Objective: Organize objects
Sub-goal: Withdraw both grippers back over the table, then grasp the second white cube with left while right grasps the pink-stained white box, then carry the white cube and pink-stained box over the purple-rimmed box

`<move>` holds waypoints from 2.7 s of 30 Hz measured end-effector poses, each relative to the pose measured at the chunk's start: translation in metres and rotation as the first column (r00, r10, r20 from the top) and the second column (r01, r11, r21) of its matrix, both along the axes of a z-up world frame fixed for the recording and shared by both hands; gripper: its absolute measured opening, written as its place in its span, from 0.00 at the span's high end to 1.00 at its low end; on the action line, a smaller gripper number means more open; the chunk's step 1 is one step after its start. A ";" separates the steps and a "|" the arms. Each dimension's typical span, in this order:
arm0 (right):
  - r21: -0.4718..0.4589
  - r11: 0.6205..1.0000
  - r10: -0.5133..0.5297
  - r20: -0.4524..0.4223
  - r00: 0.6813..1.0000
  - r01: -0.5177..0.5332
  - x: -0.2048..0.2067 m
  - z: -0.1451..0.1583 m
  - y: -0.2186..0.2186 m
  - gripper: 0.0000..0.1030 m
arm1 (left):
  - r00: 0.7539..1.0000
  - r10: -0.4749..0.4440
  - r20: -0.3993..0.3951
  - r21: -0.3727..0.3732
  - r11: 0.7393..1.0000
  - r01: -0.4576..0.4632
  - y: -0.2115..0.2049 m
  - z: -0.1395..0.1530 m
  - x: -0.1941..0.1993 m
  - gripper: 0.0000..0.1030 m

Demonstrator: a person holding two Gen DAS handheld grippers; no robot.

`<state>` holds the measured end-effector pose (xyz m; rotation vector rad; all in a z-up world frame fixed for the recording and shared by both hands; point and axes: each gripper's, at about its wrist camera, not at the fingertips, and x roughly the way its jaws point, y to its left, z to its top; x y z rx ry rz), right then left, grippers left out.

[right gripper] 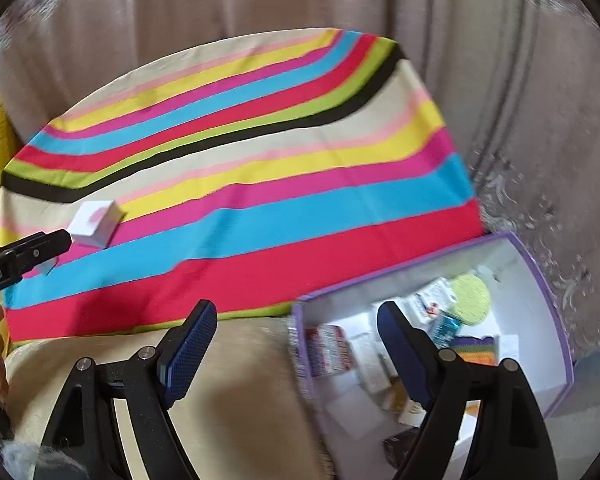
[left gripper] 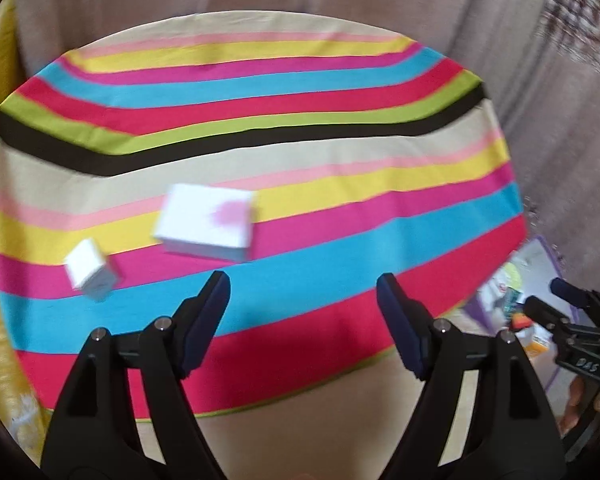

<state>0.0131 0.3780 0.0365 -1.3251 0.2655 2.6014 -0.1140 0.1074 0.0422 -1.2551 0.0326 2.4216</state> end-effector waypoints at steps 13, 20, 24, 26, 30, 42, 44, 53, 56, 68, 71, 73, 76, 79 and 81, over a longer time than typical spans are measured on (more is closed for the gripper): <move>-0.016 0.984 0.178 0.035 0.983 -0.178 -0.049 0.003 -0.082 0.19 | 0.986 0.154 0.064 -0.098 0.984 -0.147 -0.115 -0.039 -0.038 0.22; -0.034 0.963 0.270 0.058 0.961 -0.268 -0.073 -0.002 -0.126 0.19 | 0.986 0.132 0.101 -0.206 0.972 -0.109 -0.145 -0.060 -0.066 0.21; -0.061 0.954 0.298 0.066 0.952 -0.294 -0.089 -0.005 -0.147 0.19 | 0.992 0.086 0.090 -0.250 0.966 -0.061 -0.151 -0.064 -0.077 0.21; -0.079 0.949 0.310 0.080 0.947 -0.304 -0.098 -0.010 -0.159 0.19 | 0.994 0.059 0.092 -0.274 0.961 -0.031 -0.149 -0.066 -0.083 0.21; -0.093 0.942 0.331 0.106 0.938 -0.322 -0.114 -0.018 -0.179 0.19 | 0.996 -0.010 0.091 -0.323 0.946 0.039 -0.140 -0.074 -0.092 0.21; -0.107 0.959 0.272 0.111 0.956 -0.261 -0.158 -0.033 -0.217 0.13 | 0.993 -0.013 0.118 -0.207 0.978 0.037 -0.141 -0.067 -0.091 0.52; -0.106 0.966 0.248 0.110 0.962 -0.237 -0.168 -0.036 -0.222 0.07 | 0.994 0.024 0.104 -0.181 0.984 -0.005 -0.147 -0.057 -0.087 0.52; -0.100 0.988 0.133 0.125 0.983 -0.121 -0.215 -0.050 -0.234 0.00 | 0.985 0.171 0.014 -0.044 0.984 -0.170 -0.165 -0.023 -0.055 0.52; -0.093 0.990 0.115 0.137 0.984 -0.102 -0.222 -0.056 -0.241 0.00 | 0.980 0.199 0.003 -0.018 0.980 -0.199 -0.169 -0.021 -0.054 0.52; -0.016 0.999 0.048 0.149 0.988 -0.046 -0.246 -0.072 -0.248 0.00 | 0.973 0.231 0.013 0.040 0.972 -0.231 -0.178 -0.027 -0.055 0.52; -0.015 0.999 0.041 0.165 0.986 -0.039 -0.249 -0.080 -0.246 0.00 | 0.973 0.230 0.019 0.040 0.972 -0.231 -0.175 -0.029 -0.054 0.52; -0.023 0.999 0.050 0.180 0.982 -0.047 -0.252 -0.087 -0.246 0.00 | 0.974 0.226 0.019 0.040 0.973 -0.226 -0.173 -0.029 -0.053 0.52; -0.029 0.998 0.063 0.191 0.980 -0.059 -0.251 -0.094 -0.245 0.02 | 0.975 0.223 0.013 0.042 0.974 -0.224 -0.170 -0.027 -0.051 0.52; -0.012 0.997 0.079 0.192 0.978 -0.078 -0.248 -0.095 -0.244 0.09 | 0.974 0.225 0.015 0.046 0.973 -0.226 -0.167 -0.028 -0.051 0.52; 0.000 0.997 0.077 0.177 0.981 -0.078 -0.245 -0.091 -0.243 0.10 | 0.973 0.229 0.016 0.048 0.972 -0.230 -0.166 -0.028 -0.050 0.52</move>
